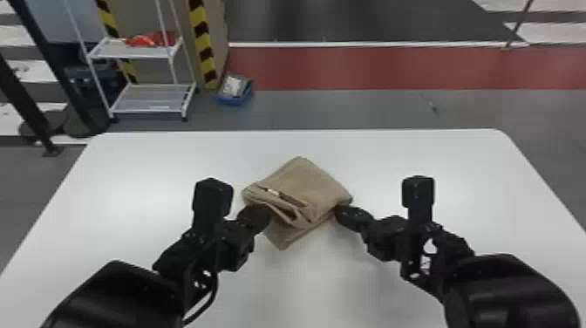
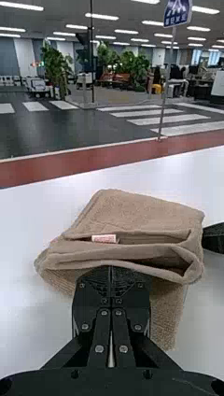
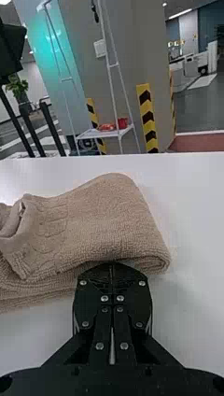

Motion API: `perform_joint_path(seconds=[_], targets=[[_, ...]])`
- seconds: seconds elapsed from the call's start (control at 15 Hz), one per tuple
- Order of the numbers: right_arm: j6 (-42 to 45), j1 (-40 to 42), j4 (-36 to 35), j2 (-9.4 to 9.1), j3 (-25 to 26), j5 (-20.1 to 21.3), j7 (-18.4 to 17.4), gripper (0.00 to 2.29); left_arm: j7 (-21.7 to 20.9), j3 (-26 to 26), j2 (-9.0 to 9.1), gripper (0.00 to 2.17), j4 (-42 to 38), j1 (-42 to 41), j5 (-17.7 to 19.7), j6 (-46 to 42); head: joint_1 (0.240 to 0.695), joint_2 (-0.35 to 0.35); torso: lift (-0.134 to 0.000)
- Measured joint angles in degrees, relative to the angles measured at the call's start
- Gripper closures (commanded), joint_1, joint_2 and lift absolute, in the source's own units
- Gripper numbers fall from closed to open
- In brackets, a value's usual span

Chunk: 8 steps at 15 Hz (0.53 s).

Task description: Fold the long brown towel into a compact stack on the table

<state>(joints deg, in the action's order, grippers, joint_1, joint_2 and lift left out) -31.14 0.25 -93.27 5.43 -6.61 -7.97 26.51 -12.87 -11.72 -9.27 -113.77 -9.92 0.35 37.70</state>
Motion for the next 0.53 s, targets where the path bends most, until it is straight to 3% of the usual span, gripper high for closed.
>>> perform_joint_path(seconds=[0.27,0.53], targets=[[-1.4,-3.6,2.9,-0.86,1.4,-0.2,-0.4,1.95,0.1,3.1,-1.02,1.89,-0.2,-0.2,0.3,-3.5,0.695,0.036,-0.121],[-6.7,-9.3,6.3,-2.22,0.8,0.7,-1.7,1.95,0.5,4.4,-1.32,1.89,5.4,0.9,0.4,-10.3,0.695,0.066,-0.121]])
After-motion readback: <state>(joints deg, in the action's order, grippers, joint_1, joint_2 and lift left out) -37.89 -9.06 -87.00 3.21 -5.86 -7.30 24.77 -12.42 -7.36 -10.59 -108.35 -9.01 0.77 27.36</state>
